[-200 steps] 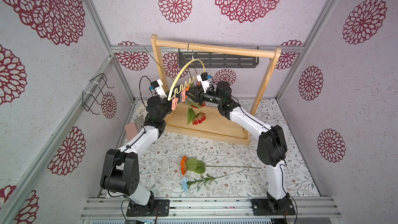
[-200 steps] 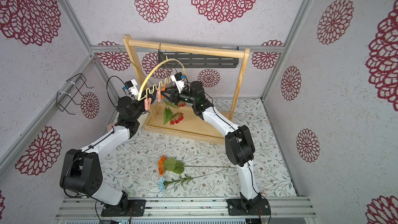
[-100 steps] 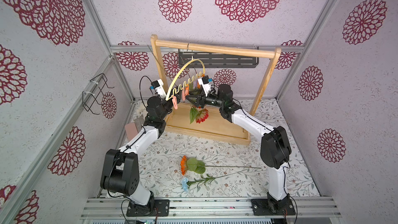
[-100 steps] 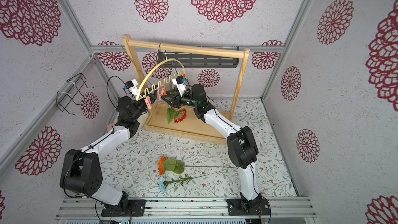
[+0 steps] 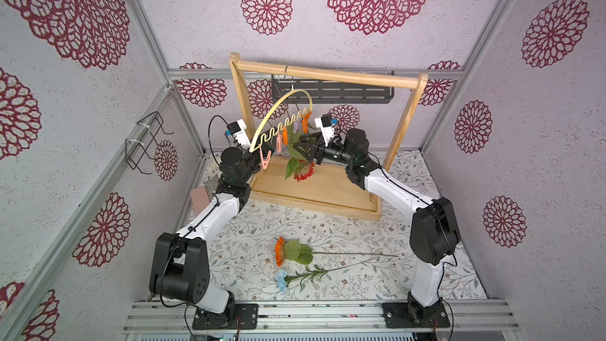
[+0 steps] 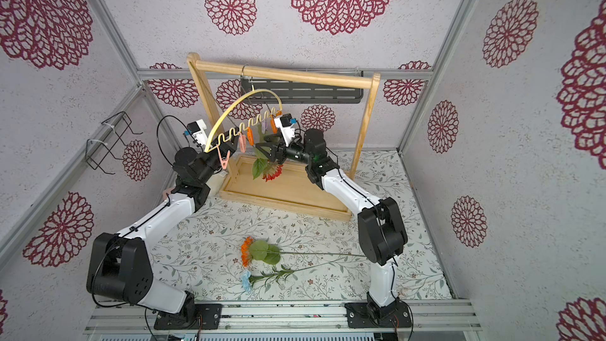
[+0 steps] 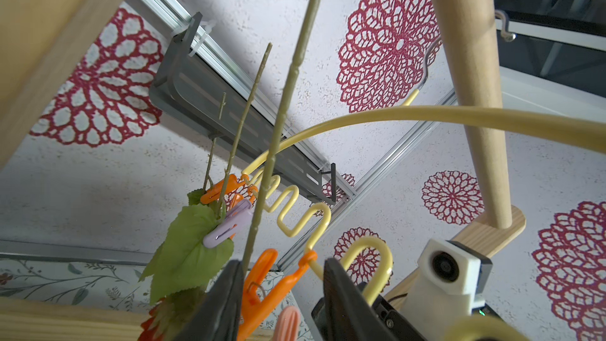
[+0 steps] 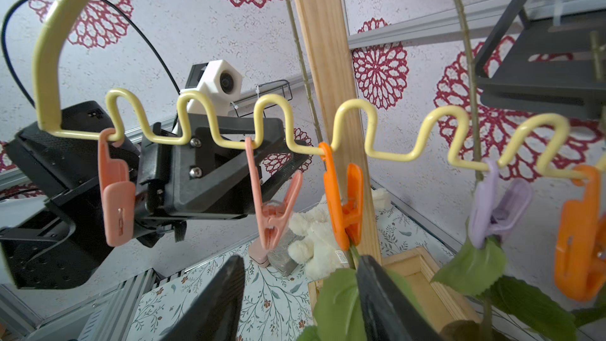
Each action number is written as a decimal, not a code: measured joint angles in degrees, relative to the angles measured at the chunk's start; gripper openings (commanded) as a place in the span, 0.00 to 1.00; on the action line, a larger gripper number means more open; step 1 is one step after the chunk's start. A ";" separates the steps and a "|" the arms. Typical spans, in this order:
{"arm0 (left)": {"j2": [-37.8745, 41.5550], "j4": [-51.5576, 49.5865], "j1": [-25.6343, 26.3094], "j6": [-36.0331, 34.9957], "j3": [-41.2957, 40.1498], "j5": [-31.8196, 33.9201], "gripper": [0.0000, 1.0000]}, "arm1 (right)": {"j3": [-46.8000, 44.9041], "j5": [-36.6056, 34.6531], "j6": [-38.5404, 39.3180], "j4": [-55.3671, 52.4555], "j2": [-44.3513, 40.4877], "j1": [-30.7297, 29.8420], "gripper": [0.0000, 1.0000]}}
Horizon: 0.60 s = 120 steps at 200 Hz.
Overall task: Dry the flowers on a clothes hanger
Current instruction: Clamp the flower onto the hanger.
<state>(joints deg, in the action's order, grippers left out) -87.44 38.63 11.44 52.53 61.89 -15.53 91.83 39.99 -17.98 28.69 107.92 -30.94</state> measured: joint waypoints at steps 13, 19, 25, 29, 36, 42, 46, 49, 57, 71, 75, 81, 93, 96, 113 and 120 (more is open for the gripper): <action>0.61 -0.42 -0.20 -0.46 -0.68 0.02 0.51 | -1.53 -0.46 0.52 -0.04 -1.18 0.35 0.59; 0.96 -0.57 -0.28 -0.59 -1.07 0.04 0.52 | -2.51 -0.61 0.98 -0.09 -1.88 0.50 0.59; 1.33 -0.83 -0.39 -0.59 -1.33 0.04 0.54 | -3.50 -0.74 1.46 -0.17 -2.67 0.63 0.59; 1.66 -0.92 -0.50 -0.83 -1.64 0.04 0.55 | -4.15 -0.76 1.70 -0.26 -3.21 0.72 0.59; 2.12 -1.16 -0.66 -1.07 -1.97 0.04 0.56 | -5.38 -0.79 2.25 -0.26 -4.22 0.85 0.59; 2.56 -1.38 -0.81 -1.33 -2.25 0.07 0.58 | -6.27 -0.79 2.78 -0.35 -5.01 0.92 0.59; 2.84 -1.46 -0.92 -1.44 -2.49 0.09 0.59 | -6.91 -0.76 3.17 -0.46 -5.53 0.96 0.59; 3.13 -1.53 -1.03 -1.51 -2.64 0.09 0.60 | -7.32 -0.76 3.52 -0.50 -5.97 0.96 0.59; 3.69 -1.86 -1.27 -1.73 -3.04 0.07 0.62 | -8.39 -0.79 4.46 -0.83 -7.02 1.01 0.59; 5.09 -2.75 -1.79 -2.21 -3.82 0.00 0.66 | -11.04 -0.74 6.58 -1.64 -9.20 1.07 0.59; 5.55 -3.17 -1.92 -2.51 -4.09 -0.02 0.67 | -11.89 -0.70 7.43 -1.90 -9.90 1.14 0.59; 6.34 -3.76 -2.14 -2.95 -4.52 0.00 0.68 | -13.51 -0.55 8.87 -2.12 -11.08 1.16 0.59; 8.15 -5.18 -2.54 -3.80 -5.46 0.04 0.70 | -17.62 0.48 12.50 -2.14 -13.73 1.25 0.60; 8.57 -5.64 -2.67 -4.13 -5.68 0.09 0.70 | -18.80 0.94 13.64 -1.95 -14.45 1.27 0.60; 11.69 -8.68 -3.23 -5.79 -6.91 0.59 0.73 | -25.94 4.55 21.59 -2.49 -19.04 1.33 0.62; 13.09 -9.99 -3.56 -6.49 -7.45 0.85 0.74 | -28.39 6.10 25.33 -3.63 -20.87 1.36 0.61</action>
<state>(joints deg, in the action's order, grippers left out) -74.35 28.64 7.88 46.04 54.43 -14.68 63.44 46.09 7.35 25.06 87.05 -29.58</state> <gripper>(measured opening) 0.724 0.614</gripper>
